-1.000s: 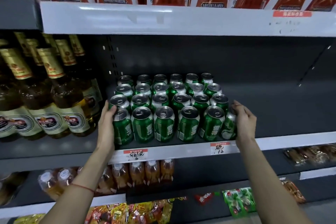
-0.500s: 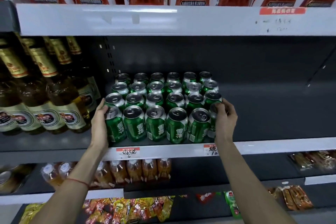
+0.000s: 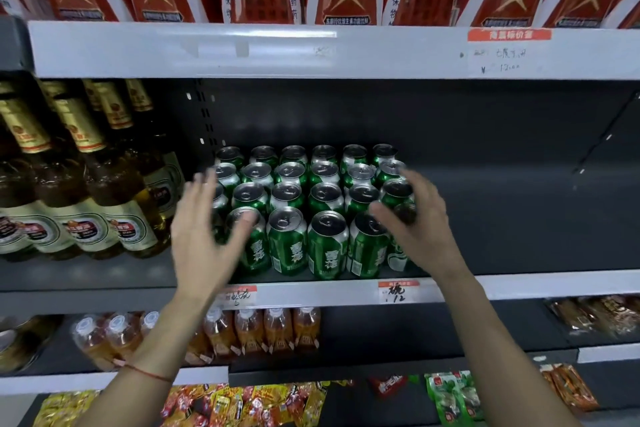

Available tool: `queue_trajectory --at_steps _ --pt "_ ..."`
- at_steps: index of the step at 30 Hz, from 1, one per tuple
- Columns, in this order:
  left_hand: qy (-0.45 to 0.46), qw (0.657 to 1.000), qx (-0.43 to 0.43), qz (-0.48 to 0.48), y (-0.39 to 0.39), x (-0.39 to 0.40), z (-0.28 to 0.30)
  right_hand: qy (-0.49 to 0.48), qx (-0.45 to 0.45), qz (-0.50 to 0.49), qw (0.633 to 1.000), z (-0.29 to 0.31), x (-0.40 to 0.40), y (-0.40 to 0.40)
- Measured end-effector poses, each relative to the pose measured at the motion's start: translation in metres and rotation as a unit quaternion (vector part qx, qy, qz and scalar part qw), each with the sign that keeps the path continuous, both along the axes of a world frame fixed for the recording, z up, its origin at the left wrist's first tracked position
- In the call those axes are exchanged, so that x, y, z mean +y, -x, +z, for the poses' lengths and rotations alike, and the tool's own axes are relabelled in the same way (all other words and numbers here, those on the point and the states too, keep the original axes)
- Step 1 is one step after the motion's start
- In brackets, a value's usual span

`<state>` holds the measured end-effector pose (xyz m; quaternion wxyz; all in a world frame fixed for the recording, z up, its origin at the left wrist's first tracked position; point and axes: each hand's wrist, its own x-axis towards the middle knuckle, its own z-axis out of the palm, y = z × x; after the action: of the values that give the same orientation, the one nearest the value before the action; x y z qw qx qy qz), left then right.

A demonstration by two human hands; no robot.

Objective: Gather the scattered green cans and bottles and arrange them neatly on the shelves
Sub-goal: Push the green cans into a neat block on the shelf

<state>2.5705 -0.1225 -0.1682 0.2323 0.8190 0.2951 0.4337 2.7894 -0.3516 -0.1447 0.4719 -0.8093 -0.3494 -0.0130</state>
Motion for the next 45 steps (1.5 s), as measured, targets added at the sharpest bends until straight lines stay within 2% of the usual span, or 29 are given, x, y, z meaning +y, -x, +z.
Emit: queue_trajectory --at_steps 3,5,7,11,17,25,27,29,30,32,34,36,39,45 --pt "-0.184 0.972 0.140 -0.025 -0.022 -0.037 0.004 0.212 -0.096 0.053 0.971 0.005 0.005 0.012" --pt "-0.236 0.948 0.213 -0.032 -0.034 -0.055 -0.003 0.300 -0.140 0.054 0.942 -0.001 0.006 0.015" --pt "-0.254 0.932 0.258 -0.028 -0.044 -0.061 -0.012 0.339 -0.185 0.035 0.922 -0.010 0.006 0.015" --pt "-0.261 0.917 0.301 -0.011 -0.054 -0.063 -0.023 0.317 -0.230 0.011 0.920 -0.022 0.009 0.014" --pt "-0.254 0.931 0.260 0.010 -0.062 -0.061 -0.028 0.236 -0.303 -0.042 0.922 -0.040 0.015 0.009" --pt "-0.246 0.938 0.246 0.006 -0.062 -0.064 -0.025 0.215 -0.313 -0.048 0.924 -0.045 0.014 0.009" --pt "-0.243 0.942 0.233 -0.003 -0.057 -0.066 -0.023 0.186 -0.290 -0.040 0.938 -0.045 0.010 0.011" --pt "-0.228 0.955 0.187 -0.004 -0.047 -0.063 -0.022 0.116 -0.245 -0.029 0.962 -0.047 0.003 0.015" --pt "-0.214 0.965 0.150 0.001 -0.040 -0.059 -0.023 0.066 -0.208 -0.023 0.976 -0.050 -0.001 0.018" --pt "-0.167 0.983 0.070 0.032 -0.024 -0.043 -0.028 -0.045 -0.078 -0.014 0.996 -0.054 -0.009 0.022" --pt "-0.086 0.994 -0.003 0.070 -0.008 -0.023 -0.032 -0.115 0.055 -0.021 0.992 -0.056 -0.013 0.023" --pt "0.057 0.993 -0.074 0.072 0.005 -0.009 -0.031 -0.128 0.132 -0.025 0.983 -0.059 -0.011 0.020" --pt "0.212 0.968 -0.136 0.010 0.008 -0.001 -0.031 -0.135 0.184 -0.006 0.974 -0.066 -0.003 0.016" --pt "0.231 0.959 -0.161 -0.018 0.002 0.005 -0.043 -0.162 0.190 0.009 0.968 -0.073 0.004 0.008"
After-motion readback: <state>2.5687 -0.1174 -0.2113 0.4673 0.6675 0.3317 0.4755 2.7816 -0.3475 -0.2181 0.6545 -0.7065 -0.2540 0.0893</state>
